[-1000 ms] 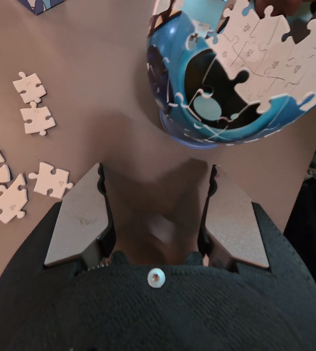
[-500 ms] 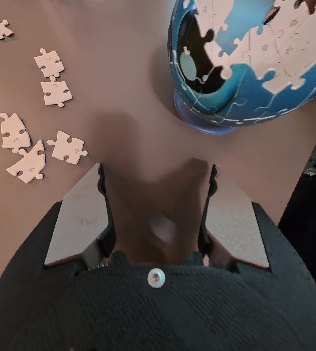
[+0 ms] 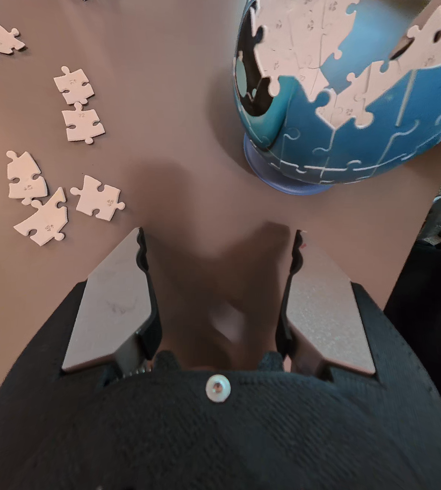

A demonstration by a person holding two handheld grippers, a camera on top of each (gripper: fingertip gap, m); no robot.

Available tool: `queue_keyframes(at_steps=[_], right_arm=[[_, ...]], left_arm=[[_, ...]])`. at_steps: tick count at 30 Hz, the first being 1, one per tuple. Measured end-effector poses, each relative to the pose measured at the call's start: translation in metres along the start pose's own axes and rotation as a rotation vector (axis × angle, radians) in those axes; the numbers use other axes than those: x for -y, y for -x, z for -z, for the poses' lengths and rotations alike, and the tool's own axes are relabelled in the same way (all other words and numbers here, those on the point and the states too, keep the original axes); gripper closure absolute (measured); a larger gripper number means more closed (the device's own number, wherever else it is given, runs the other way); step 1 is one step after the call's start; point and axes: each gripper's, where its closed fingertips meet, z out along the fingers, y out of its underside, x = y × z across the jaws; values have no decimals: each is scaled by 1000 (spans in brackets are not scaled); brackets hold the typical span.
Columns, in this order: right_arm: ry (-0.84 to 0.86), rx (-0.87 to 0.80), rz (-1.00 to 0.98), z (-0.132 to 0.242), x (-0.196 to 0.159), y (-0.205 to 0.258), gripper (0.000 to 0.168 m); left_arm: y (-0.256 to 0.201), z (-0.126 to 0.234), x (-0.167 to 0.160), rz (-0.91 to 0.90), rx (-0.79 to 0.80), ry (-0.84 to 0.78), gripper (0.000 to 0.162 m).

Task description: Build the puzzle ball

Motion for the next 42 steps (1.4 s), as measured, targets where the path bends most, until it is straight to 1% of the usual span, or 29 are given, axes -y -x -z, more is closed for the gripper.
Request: queue_keyframes(at_steps=[13, 21, 26, 29, 31, 33, 38, 40, 42], right_arm=[[-19, 8, 24, -20, 17, 28, 88], [-40, 17, 6, -38, 30, 36, 90], [-45, 16, 0, -42, 33, 38, 89], [-70, 7, -15, -31, 34, 40, 85], [-90, -11, -19, -15, 34, 40, 84], [-91, -70, -13, 7, 29, 31, 87], [82, -306, -28, 62, -16, -35, 91], [163, -351, -18, 72, -33, -60, 92], [231, -360, -9, 75, -47, -82, 93]], left_arm=[[0, 6, -5, 10, 17, -5, 53], [1, 18, -14, 36, 42, -17, 53], [2, 22, -17, 48, 50, -24, 53], [2, 24, -19, 54, 52, -26, 53], [1, 26, -21, 59, 50, -26, 53], [1, 28, -21, 61, 52, -32, 53], [3, 33, -14, 47, 60, -84, 60], [12, 34, -10, 26, 104, -101, 60], [27, 34, -8, 7, 169, -100, 60]])
